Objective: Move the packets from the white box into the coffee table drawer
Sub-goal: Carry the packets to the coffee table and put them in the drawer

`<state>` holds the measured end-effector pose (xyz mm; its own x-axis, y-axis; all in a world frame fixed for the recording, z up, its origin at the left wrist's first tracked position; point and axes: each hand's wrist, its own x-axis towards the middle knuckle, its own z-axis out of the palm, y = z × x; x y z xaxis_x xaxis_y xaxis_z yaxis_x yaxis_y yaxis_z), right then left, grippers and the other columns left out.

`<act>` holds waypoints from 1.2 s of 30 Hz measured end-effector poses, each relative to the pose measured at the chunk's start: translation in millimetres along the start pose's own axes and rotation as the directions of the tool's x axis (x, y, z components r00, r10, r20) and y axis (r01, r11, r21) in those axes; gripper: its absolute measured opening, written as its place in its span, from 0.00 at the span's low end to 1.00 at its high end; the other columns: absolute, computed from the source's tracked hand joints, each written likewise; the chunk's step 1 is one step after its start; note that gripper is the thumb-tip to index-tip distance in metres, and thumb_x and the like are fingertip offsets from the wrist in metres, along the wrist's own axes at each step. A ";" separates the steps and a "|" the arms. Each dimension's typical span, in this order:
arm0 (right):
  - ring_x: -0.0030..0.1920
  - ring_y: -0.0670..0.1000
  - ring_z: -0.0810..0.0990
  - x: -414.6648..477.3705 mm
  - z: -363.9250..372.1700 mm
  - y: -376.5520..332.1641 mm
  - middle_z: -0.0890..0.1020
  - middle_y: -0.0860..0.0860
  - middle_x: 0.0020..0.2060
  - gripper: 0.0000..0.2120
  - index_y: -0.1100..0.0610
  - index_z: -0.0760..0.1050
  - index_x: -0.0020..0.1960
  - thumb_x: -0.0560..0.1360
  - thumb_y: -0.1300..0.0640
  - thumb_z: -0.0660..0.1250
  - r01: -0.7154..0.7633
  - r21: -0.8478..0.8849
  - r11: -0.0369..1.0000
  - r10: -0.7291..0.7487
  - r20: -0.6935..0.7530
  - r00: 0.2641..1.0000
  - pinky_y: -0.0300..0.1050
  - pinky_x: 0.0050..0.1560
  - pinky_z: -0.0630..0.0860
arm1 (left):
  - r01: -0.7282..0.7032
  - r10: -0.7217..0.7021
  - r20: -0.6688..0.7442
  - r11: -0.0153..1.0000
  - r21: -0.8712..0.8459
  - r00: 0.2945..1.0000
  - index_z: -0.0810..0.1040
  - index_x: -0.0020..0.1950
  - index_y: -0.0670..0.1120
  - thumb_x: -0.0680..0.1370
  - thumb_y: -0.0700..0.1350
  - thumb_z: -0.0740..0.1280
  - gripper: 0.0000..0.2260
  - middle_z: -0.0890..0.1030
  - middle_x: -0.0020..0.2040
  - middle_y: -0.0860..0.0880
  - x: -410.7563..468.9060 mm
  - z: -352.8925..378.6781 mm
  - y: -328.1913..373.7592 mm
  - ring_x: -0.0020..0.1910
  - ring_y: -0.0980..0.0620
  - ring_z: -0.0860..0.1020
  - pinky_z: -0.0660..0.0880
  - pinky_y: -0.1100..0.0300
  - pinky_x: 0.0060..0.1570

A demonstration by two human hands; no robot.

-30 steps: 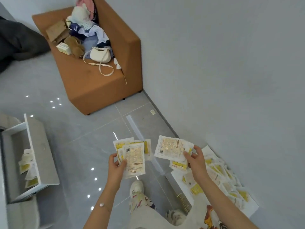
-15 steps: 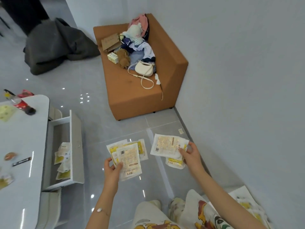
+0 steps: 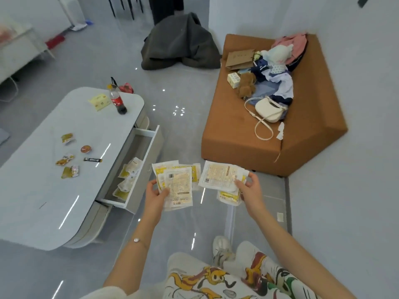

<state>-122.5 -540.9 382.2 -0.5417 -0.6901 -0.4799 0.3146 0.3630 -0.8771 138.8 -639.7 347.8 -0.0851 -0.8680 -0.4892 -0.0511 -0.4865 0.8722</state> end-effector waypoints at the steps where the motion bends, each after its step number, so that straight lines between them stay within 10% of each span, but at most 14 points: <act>1: 0.46 0.50 0.84 13.3 6.1 -8.7 0.83 0.52 0.51 0.19 0.56 0.65 0.66 0.78 0.63 0.65 -0.009 -0.018 1.000 0.010 0.033 0.999 0.42 0.37 0.80 | -0.001 0.000 -0.033 1.000 -0.020 0.999 0.66 0.62 0.49 0.78 0.37 0.66 0.17 0.81 0.57 0.44 4.9 2.1 4.4 0.50 0.46 0.83 0.81 0.47 0.47; 18: 0.45 0.48 0.83 162.0 207.8 -94.5 0.82 0.51 0.50 0.20 0.56 0.64 0.67 0.78 0.64 0.65 0.044 -0.280 0.959 0.097 0.470 0.878 0.39 0.36 0.78 | -0.099 -0.044 -0.479 0.958 -0.268 0.877 0.65 0.62 0.46 0.78 0.36 0.64 0.15 0.81 0.51 0.48 93.3 -45.2 51.2 0.46 0.50 0.82 0.80 0.53 0.44; 36: 0.51 0.50 0.82 281.6 455.2 -88.2 0.80 0.51 0.53 0.16 0.52 0.63 0.62 0.78 0.65 0.63 0.110 -0.457 0.883 0.218 0.605 0.766 0.40 0.40 0.82 | -0.056 -0.219 -0.616 0.917 -0.395 0.757 0.66 0.59 0.47 0.78 0.35 0.64 0.13 0.81 0.51 0.46 244.1 -164.6 89.0 0.42 0.52 0.83 0.80 0.59 0.36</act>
<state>52.0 -1052.3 333.7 0.1254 -0.8280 -0.5465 -0.1381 0.5309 -0.8361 277.3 -911.2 306.5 0.5594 -0.6114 -0.5597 0.3513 -0.4367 0.8282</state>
